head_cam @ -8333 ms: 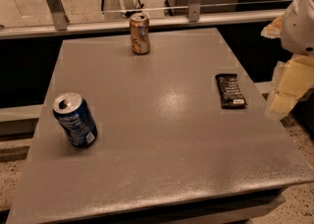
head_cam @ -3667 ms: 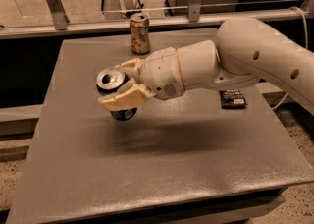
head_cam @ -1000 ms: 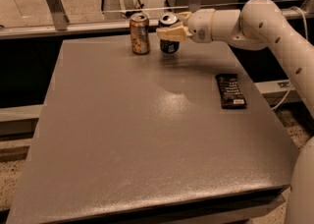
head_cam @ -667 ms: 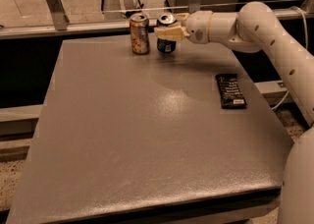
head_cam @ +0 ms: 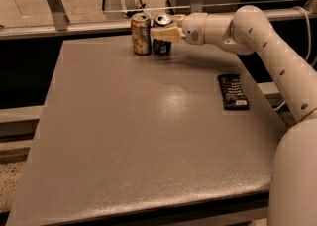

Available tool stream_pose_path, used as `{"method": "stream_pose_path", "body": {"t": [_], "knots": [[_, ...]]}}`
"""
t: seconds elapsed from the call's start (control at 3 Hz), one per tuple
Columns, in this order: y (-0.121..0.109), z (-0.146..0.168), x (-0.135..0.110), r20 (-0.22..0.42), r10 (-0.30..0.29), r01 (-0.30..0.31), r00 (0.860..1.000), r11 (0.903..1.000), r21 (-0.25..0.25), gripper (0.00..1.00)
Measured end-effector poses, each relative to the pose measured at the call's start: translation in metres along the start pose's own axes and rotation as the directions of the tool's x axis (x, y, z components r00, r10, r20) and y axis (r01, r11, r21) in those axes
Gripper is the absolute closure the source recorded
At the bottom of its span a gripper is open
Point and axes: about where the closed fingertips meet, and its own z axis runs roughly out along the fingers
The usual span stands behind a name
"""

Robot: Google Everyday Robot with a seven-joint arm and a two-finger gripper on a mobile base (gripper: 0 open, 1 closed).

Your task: Move pepsi can near orange can

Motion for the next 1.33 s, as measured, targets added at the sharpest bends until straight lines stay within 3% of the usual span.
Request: {"method": "stream_pose_path", "body": {"t": [0.33, 0.67, 1.0, 1.33], "knots": [[0.0, 0.002, 0.003, 0.004, 0.013, -0.012, 1.0, 0.9999, -0.006, 0.12], [0.001, 0.001, 0.004, 0.006, 0.015, -0.015, 1.0, 0.9998, -0.01, 0.0], [0.011, -0.024, 0.002, 0.004, -0.006, 0.007, 1.0, 0.9999, -0.009, 0.0], [0.035, -0.072, -0.002, -0.016, -0.073, 0.072, 0.997, 0.997, -0.029, 0.0]]}}
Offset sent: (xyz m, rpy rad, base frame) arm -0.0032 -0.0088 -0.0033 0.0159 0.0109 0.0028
